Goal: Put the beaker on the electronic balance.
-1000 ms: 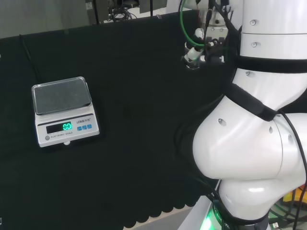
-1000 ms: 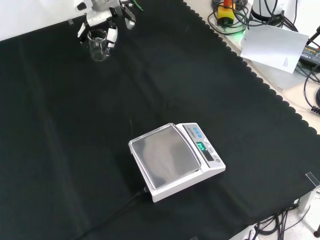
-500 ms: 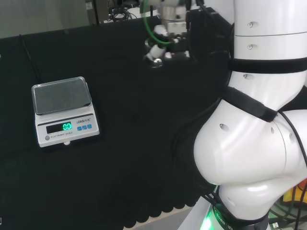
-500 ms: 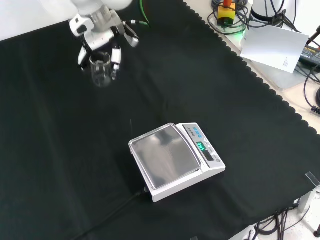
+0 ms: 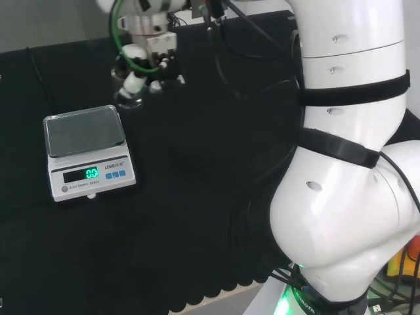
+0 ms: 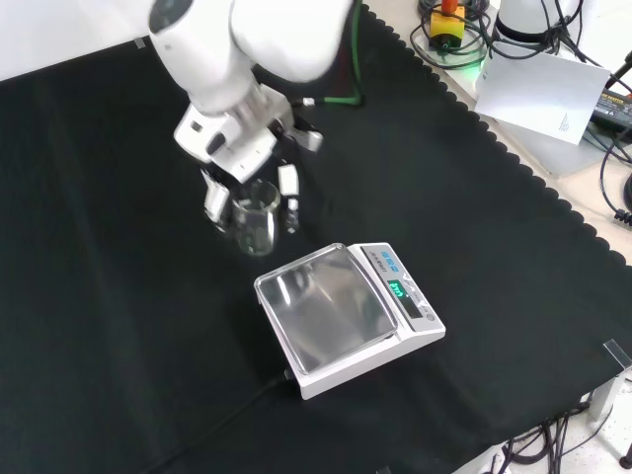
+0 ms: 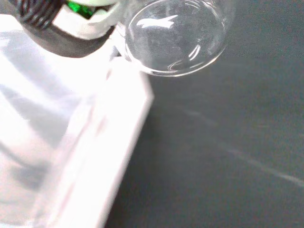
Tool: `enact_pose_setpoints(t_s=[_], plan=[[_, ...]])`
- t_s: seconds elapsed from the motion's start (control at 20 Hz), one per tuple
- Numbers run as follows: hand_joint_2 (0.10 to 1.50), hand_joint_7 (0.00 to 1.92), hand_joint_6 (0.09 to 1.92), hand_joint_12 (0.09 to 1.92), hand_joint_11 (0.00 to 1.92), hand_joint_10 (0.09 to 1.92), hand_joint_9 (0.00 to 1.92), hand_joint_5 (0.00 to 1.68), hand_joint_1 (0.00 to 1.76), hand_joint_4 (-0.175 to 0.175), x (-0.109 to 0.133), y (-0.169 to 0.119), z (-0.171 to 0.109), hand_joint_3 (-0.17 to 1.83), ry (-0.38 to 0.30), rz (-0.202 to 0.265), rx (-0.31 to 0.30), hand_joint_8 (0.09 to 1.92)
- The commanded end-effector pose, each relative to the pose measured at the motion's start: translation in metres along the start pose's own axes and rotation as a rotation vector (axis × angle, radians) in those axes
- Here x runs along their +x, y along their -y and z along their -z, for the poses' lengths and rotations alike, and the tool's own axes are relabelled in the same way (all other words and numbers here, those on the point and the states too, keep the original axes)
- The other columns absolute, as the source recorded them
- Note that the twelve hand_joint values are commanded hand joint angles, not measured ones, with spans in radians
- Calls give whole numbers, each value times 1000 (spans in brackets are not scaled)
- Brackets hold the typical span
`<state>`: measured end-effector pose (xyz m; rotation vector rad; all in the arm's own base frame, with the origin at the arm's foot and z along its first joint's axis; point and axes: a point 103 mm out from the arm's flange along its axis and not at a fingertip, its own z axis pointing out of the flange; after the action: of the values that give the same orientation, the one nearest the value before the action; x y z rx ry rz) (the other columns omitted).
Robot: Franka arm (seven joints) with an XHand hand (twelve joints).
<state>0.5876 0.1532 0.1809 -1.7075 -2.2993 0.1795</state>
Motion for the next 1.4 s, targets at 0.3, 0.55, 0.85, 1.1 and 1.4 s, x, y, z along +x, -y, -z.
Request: enact_pose_setpoints(t_s=[0.3,0.55,0.85,1.1,1.4], plan=[[873,905,1344,1007,1325,1082,1310,809,1215,-94,76,7,-20,662,1,175,66,1401],[997,836,1343,998,1314,1074,1297,791,1220,-174,79,5,-35,432,-7,188,102,1363],[1044,825,1337,983,1310,1057,1278,780,1217,-175,78,3,-46,344,-5,200,127,1355],[1078,822,1327,943,1332,1035,1272,777,1215,-175,76,2,-48,273,5,206,143,1344],[590,529,846,1152,822,786,934,284,886,-80,72,4,-48,750,-11,228,178,1097]])
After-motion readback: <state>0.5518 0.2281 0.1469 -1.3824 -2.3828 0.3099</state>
